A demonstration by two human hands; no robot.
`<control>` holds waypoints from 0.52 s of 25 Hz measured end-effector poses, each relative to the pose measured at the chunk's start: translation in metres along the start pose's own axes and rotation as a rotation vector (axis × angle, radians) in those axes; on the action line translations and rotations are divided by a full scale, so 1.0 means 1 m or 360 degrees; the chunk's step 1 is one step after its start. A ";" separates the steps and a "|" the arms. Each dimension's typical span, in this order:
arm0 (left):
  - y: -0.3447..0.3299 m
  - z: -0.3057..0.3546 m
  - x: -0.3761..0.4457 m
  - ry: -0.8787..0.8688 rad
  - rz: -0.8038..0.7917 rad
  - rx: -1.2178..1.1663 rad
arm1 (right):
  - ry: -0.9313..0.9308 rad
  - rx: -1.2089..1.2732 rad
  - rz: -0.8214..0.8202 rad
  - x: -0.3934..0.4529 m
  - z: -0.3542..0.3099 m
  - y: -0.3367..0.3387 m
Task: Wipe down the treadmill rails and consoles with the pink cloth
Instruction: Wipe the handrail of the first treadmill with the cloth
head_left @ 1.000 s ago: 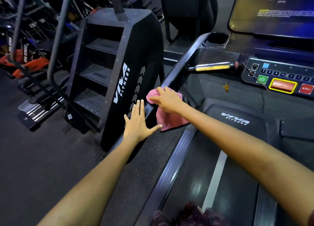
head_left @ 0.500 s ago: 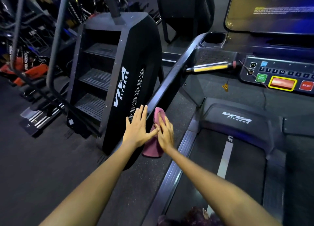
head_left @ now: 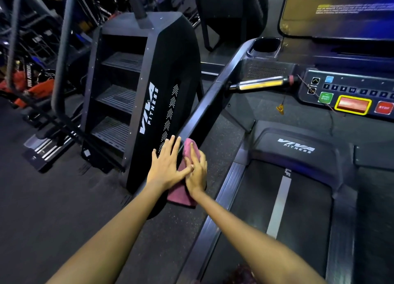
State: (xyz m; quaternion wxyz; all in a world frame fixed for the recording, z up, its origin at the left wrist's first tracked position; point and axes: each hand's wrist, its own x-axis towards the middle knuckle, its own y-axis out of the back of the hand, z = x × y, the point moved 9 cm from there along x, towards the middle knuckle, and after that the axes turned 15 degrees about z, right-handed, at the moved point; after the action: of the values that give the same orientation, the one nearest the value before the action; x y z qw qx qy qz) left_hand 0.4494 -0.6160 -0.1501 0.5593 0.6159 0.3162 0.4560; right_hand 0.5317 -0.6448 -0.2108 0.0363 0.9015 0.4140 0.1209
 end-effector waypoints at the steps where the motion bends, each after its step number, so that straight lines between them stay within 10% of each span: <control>1: 0.000 0.001 -0.001 -0.0011 -0.0007 0.0013 | -0.0056 0.0026 0.0026 0.016 0.002 0.002; 13: 0.003 0.003 0.000 -0.0001 0.0040 0.0042 | 0.0033 -0.0094 0.0067 0.080 -0.008 0.014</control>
State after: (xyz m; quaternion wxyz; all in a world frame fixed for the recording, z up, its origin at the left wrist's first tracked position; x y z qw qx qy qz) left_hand 0.4516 -0.6178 -0.1468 0.5454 0.6272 0.3144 0.4586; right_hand 0.5901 -0.5934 -0.1858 0.0562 0.9072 0.3916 0.1432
